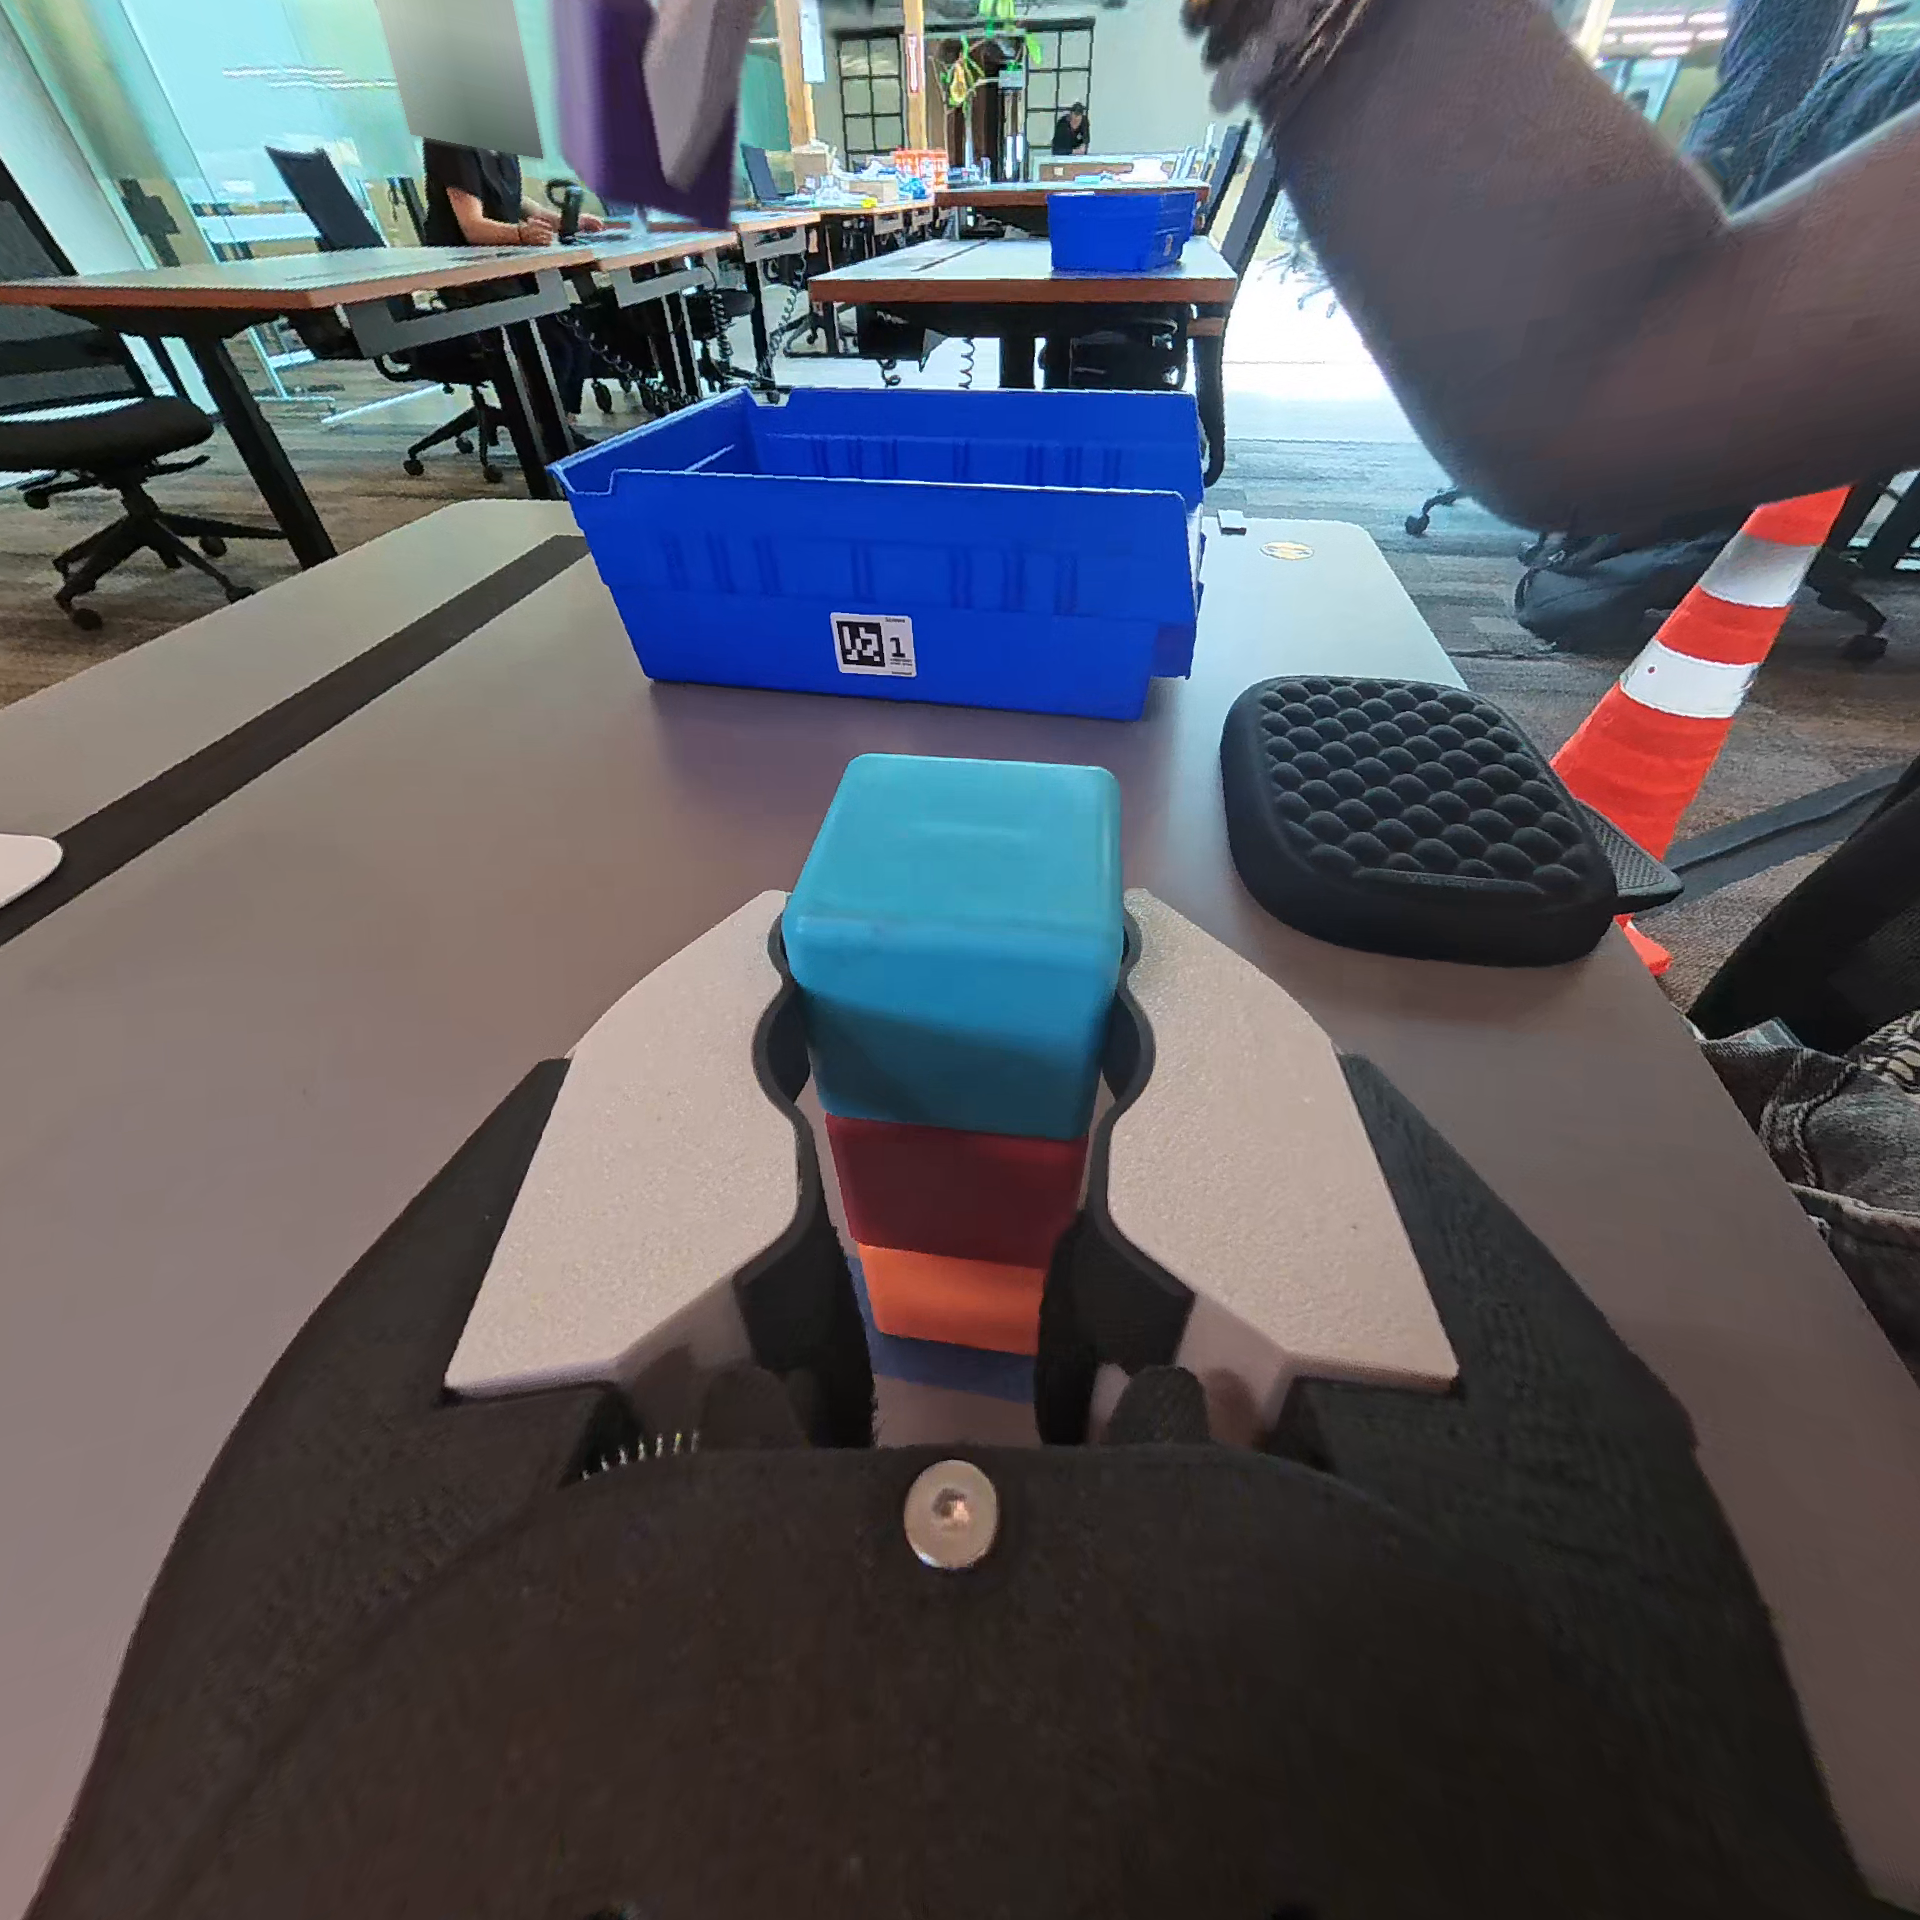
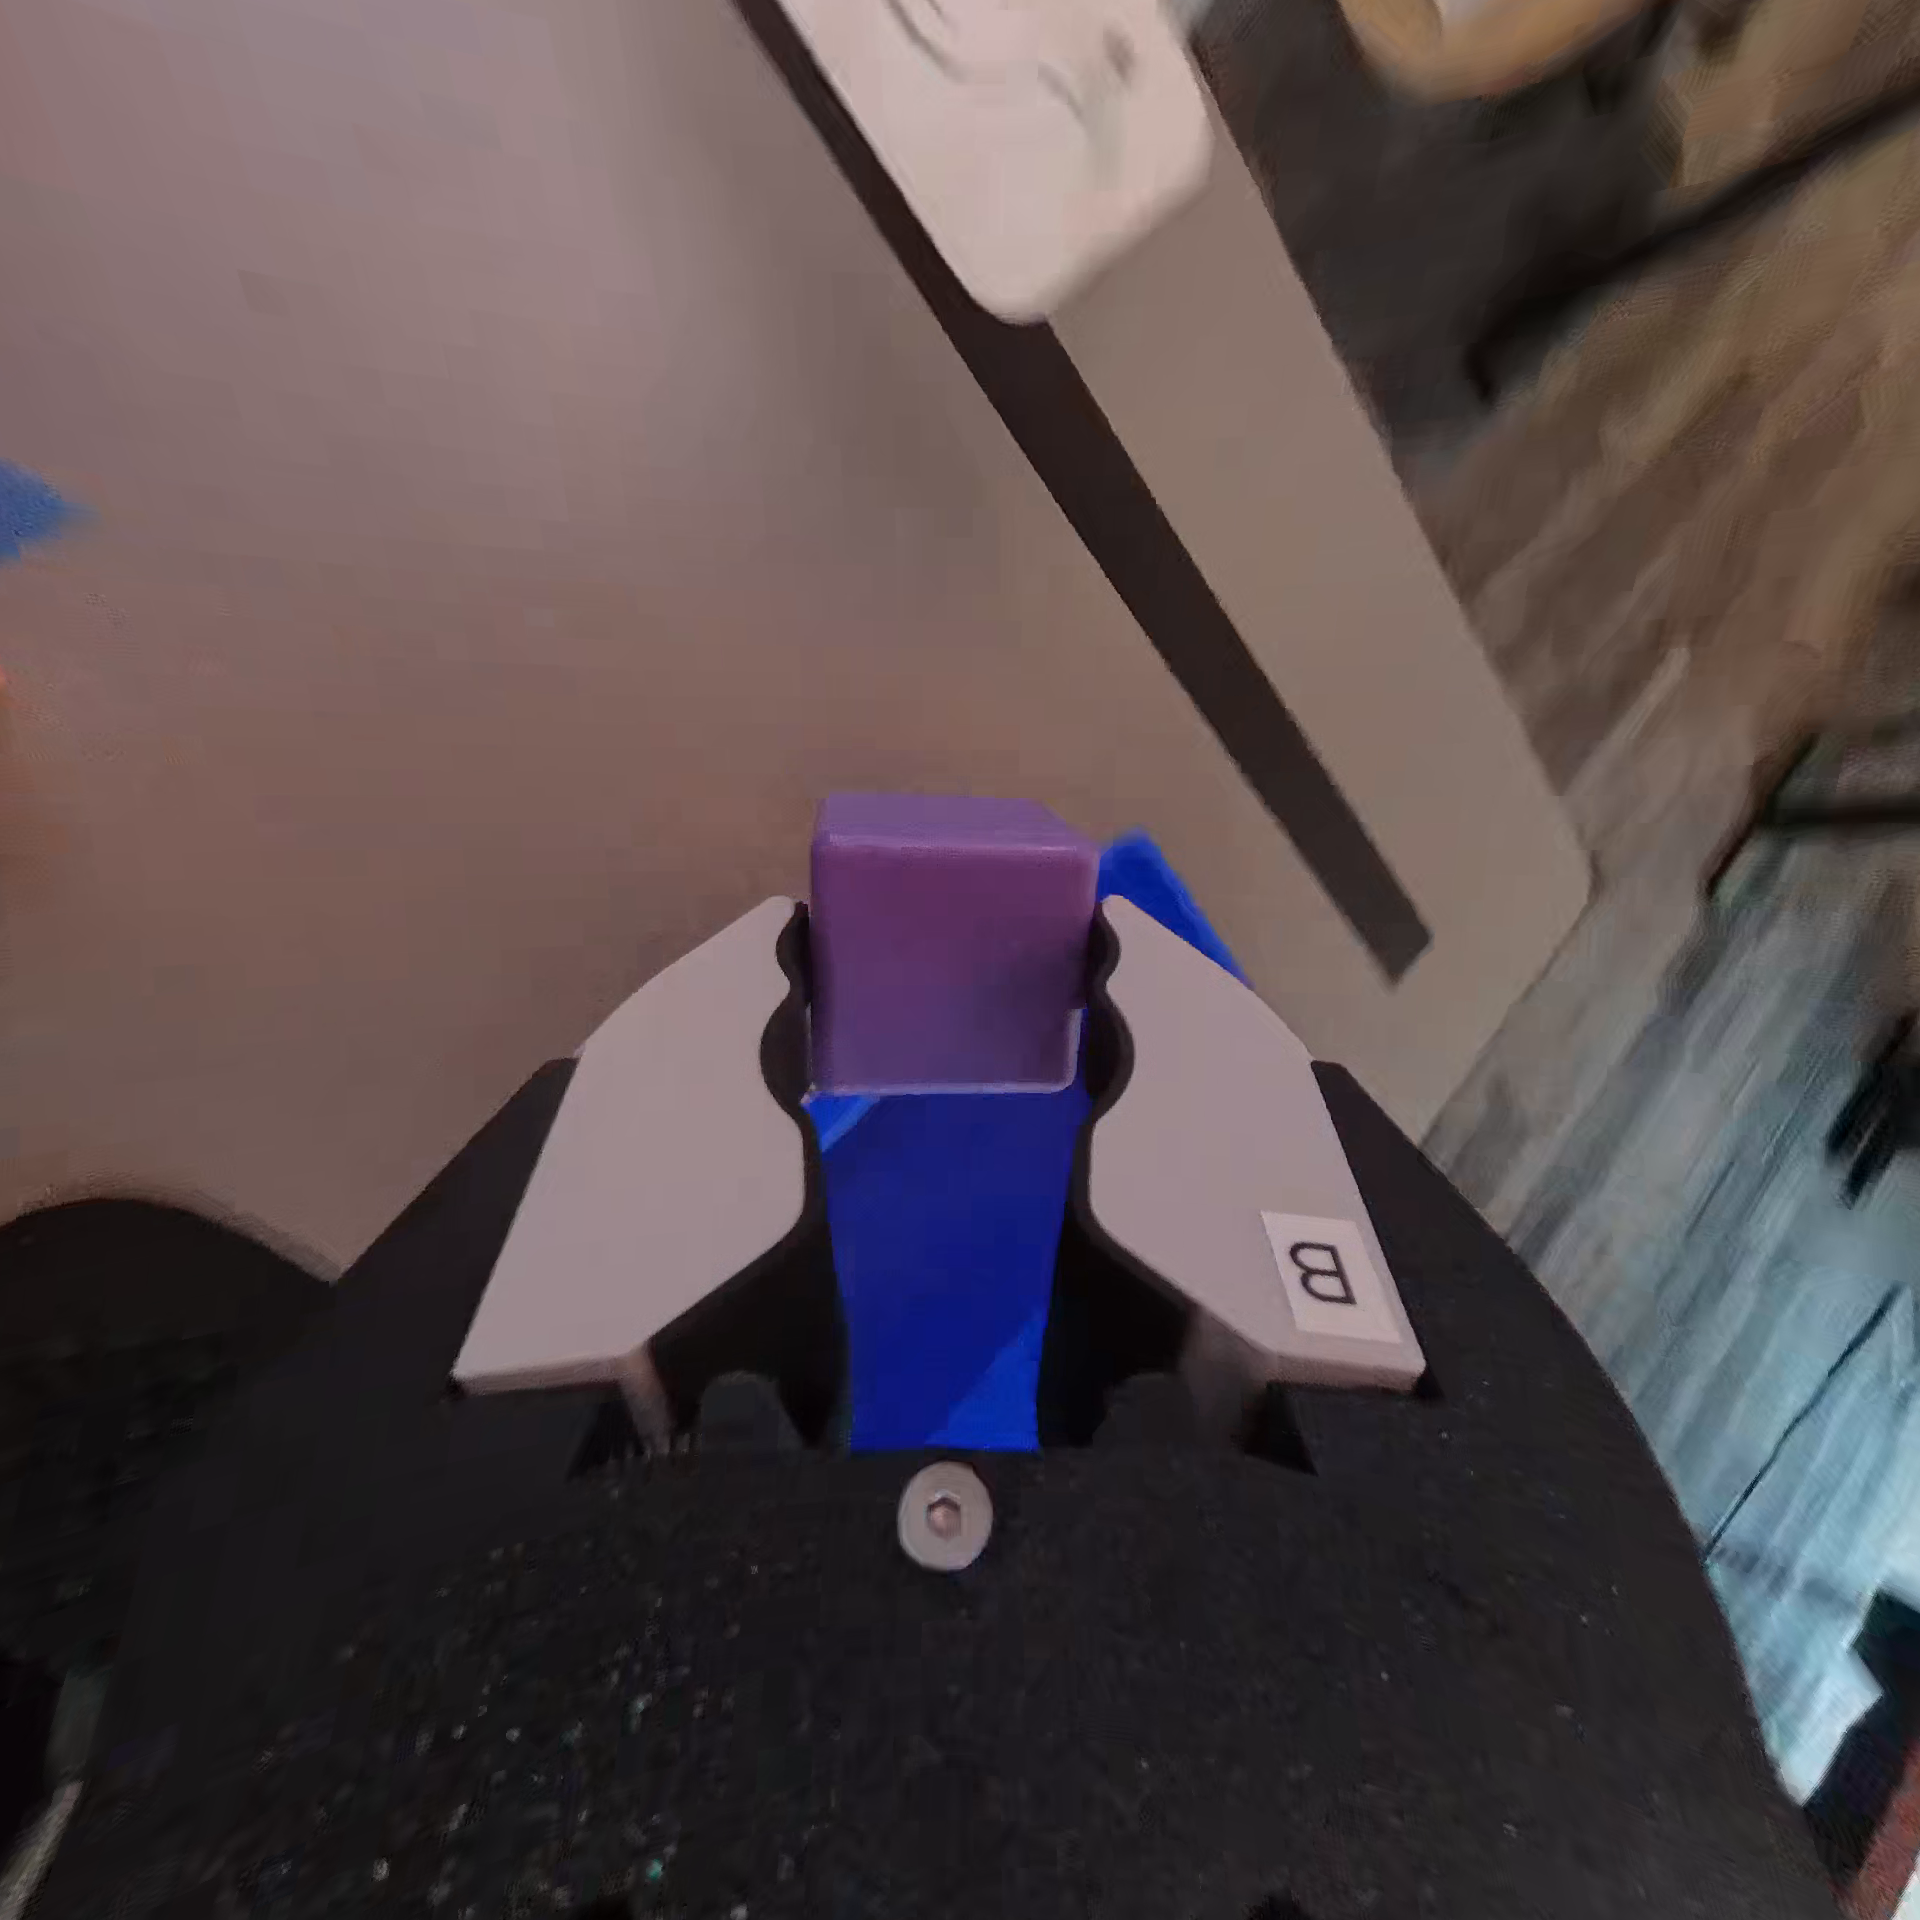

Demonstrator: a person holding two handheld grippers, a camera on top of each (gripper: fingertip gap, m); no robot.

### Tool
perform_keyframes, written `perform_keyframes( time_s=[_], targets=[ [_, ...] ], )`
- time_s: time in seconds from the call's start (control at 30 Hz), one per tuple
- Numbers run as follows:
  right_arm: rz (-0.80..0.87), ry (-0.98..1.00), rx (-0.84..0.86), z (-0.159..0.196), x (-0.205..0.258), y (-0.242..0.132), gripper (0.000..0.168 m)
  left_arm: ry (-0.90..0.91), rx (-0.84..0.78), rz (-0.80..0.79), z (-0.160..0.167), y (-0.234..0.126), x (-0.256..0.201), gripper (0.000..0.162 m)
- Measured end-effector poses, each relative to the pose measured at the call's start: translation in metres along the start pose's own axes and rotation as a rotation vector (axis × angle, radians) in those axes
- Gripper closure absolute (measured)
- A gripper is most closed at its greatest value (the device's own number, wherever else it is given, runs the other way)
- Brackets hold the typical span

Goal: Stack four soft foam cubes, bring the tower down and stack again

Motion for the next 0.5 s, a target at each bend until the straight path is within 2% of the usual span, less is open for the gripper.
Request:
perform_keyframes(
  time_s=[0.1, 0.17, 0.33, 0.5],
  targets=[
    [0.012, 0.251, 0.122, 0.041, -0.048, 0.037, 0.119, -0.007, -0.002, -0.003, 0.0, 0.0, 0.001, 0.107],
    [0.001, 0.349, 0.207, 0.063, -0.064, 0.067, 0.119, -0.002, -0.001, -0.002, 0.0, -0.001, 0.0, 0.107],
    [-0.053, 0.464, 0.332, 0.092, -0.07, 0.131, 0.119, 0.005, -0.006, -0.004, 0.0, 0.001, 0.0, 0.107],
    [-0.067, 0.503, 0.435, 0.109, -0.068, 0.162, 0.119, 0.004, -0.007, -0.004, 0.0, 0.001, 0.0, 0.107]
  ],
)
Point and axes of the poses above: each gripper's, where its closed fingertips meet, y out along the fingers, z out of its underside, x = y × z across the jaws, the point moved 6 cm from there along -y, back along the fingers, and after that the axes turned 14 degrees about y, right-handed, at the moved point
